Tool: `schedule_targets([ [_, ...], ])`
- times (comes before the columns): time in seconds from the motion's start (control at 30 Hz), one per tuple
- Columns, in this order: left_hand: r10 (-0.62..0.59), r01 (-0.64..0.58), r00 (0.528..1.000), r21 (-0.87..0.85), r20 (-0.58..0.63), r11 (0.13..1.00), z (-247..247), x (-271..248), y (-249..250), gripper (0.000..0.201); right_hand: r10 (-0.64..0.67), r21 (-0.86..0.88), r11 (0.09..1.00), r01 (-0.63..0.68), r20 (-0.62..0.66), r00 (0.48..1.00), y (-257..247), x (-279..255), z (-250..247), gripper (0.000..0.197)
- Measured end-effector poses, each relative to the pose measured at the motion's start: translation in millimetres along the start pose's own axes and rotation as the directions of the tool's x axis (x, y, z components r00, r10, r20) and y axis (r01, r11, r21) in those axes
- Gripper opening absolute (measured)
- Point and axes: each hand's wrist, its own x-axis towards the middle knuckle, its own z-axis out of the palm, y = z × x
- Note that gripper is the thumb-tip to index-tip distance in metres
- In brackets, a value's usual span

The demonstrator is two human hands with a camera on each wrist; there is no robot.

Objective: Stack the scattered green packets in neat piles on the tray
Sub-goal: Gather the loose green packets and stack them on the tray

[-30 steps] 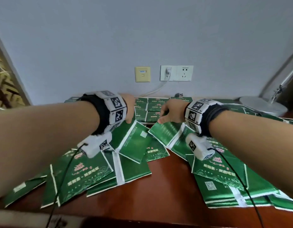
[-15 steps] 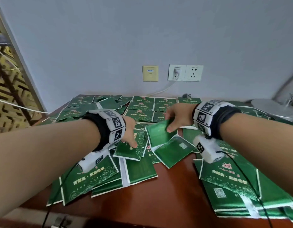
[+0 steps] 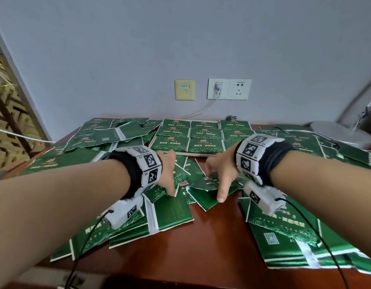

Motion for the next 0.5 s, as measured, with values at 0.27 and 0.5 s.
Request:
schedule_targets([
  [0.27,-0.009,0.008,1.0,-0.039,-0.025,0.999,7,4,-1,0.088,-0.034,-0.193,0.981,0.01,-0.122,0.992,-17,18,17,0.106],
  [0.5,0.03,-0.034,0.999,-0.113,-0.038,0.993,6,7,2,0.08,-0.042,-0.051,0.998,0.037,-0.085,0.996,-14,11,17,0.098],
])
